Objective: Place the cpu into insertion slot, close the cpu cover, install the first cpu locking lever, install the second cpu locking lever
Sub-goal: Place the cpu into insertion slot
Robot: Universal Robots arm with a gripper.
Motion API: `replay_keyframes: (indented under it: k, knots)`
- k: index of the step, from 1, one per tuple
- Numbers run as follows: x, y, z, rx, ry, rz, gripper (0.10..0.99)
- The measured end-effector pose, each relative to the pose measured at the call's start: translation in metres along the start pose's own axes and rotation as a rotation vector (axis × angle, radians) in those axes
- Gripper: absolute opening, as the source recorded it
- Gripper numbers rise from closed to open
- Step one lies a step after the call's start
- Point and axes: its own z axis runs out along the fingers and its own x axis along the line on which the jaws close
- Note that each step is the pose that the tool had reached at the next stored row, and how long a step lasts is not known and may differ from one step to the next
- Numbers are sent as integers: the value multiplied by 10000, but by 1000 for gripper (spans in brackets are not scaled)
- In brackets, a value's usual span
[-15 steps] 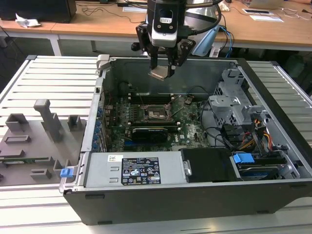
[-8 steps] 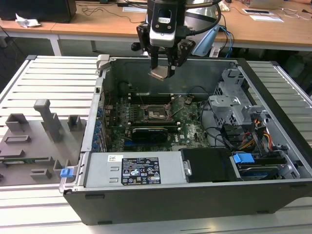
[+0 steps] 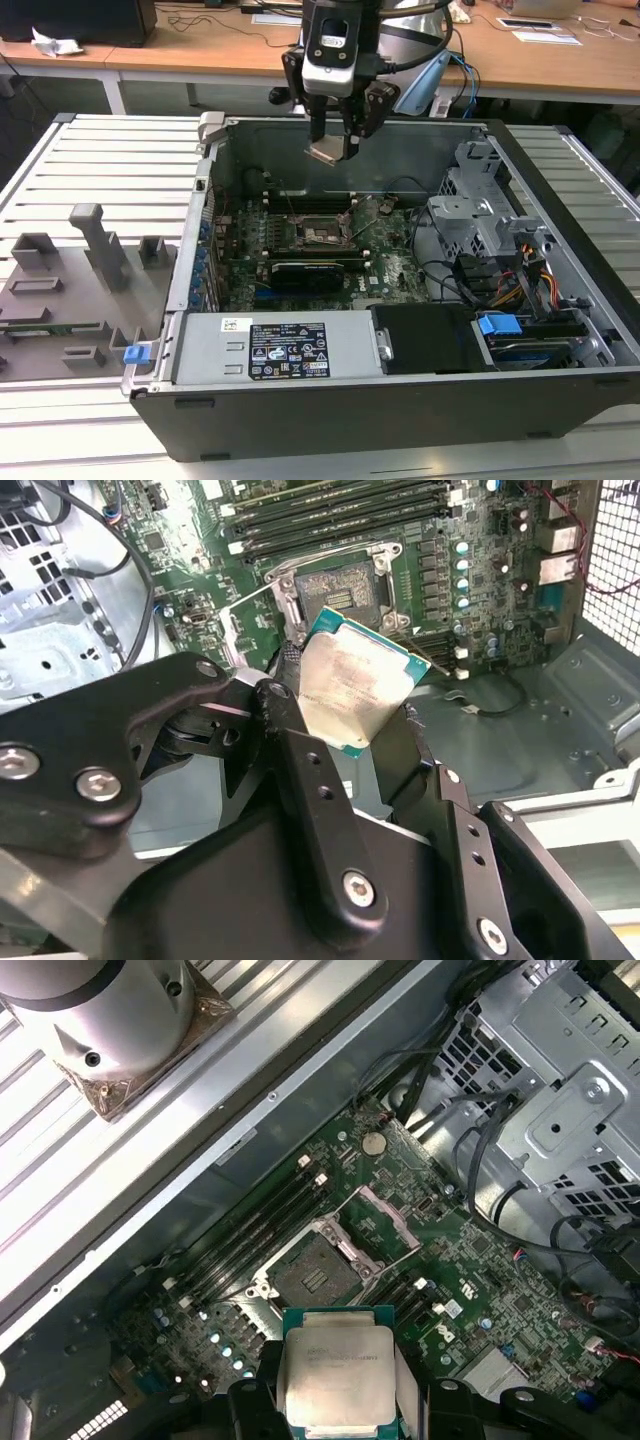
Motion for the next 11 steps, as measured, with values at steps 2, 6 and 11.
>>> replay_keyframes:
  k: [2,6,11]
  knots:
    - [0,0,0,-3,-16,177,525]
    - [0,0,1,-9,-44,495,525]
    - [0,0,3,-24,-106,1190,525]
